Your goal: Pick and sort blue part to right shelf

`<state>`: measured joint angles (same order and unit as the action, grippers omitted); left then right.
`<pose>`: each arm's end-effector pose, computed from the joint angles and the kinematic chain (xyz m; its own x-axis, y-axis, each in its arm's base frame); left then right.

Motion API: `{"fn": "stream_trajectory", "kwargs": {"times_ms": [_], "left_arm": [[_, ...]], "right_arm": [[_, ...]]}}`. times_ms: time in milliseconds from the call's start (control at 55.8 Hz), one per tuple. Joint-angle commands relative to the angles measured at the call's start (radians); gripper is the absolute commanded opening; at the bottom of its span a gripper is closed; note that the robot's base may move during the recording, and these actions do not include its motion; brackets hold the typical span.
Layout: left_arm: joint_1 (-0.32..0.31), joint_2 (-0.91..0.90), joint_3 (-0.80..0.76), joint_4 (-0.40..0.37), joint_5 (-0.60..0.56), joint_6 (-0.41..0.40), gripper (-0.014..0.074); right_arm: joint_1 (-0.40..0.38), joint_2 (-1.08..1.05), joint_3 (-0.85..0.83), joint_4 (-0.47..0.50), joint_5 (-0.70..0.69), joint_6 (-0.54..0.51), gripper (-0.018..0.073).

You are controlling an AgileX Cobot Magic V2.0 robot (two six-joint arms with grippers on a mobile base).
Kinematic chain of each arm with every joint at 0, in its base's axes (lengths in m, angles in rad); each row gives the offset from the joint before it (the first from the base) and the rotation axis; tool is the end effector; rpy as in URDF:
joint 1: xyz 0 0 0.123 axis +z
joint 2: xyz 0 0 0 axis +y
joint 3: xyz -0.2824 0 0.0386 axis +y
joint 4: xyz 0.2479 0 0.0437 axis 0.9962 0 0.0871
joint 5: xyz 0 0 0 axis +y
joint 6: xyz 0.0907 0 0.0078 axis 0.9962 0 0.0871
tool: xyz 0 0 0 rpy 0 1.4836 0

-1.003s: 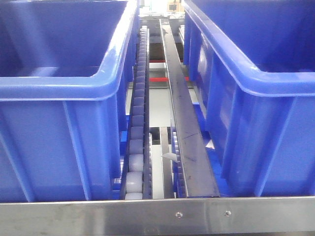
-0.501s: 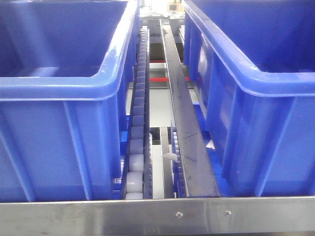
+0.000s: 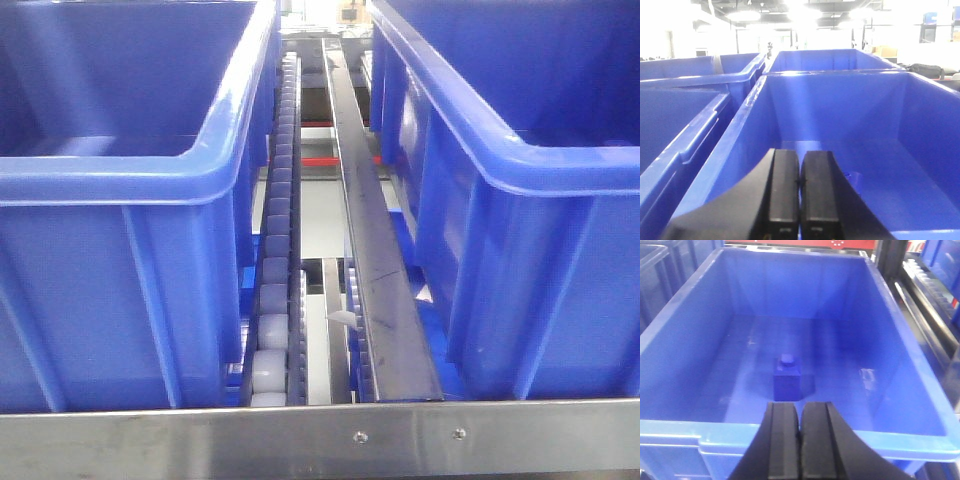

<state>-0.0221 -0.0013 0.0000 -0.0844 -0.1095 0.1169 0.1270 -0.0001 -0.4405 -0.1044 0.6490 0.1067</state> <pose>0.0547 -0.0004 0.2230 0.1966 0.0287 -0.9801 0.0066 0.9995 0.0305 0.0140 -0.0040 0.2959 -0.1188 0.0084 -0.9929 -0.0616 0.9980 0.0158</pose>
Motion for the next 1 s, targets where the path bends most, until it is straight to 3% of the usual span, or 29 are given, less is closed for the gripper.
{"fn": "stream_trajectory", "kwargs": {"times_ms": [0, 322, 985], "left_arm": [[0.0, -0.027, 0.037, -0.002, -0.086, 0.001, 0.0125], [-0.03, -0.027, 0.037, -0.005, -0.02, 0.001, 0.0125], [-0.03, -0.027, 0.037, -0.005, -0.02, 0.001, 0.0125]], "right_arm": [[-0.005, 0.016, -0.023, -0.014, -0.084, -0.01, 0.0057], [-0.005, 0.016, -0.023, -0.014, -0.084, -0.01, 0.0057], [-0.005, 0.015, -0.022, -0.015, -0.086, -0.01, 0.0057]]}}
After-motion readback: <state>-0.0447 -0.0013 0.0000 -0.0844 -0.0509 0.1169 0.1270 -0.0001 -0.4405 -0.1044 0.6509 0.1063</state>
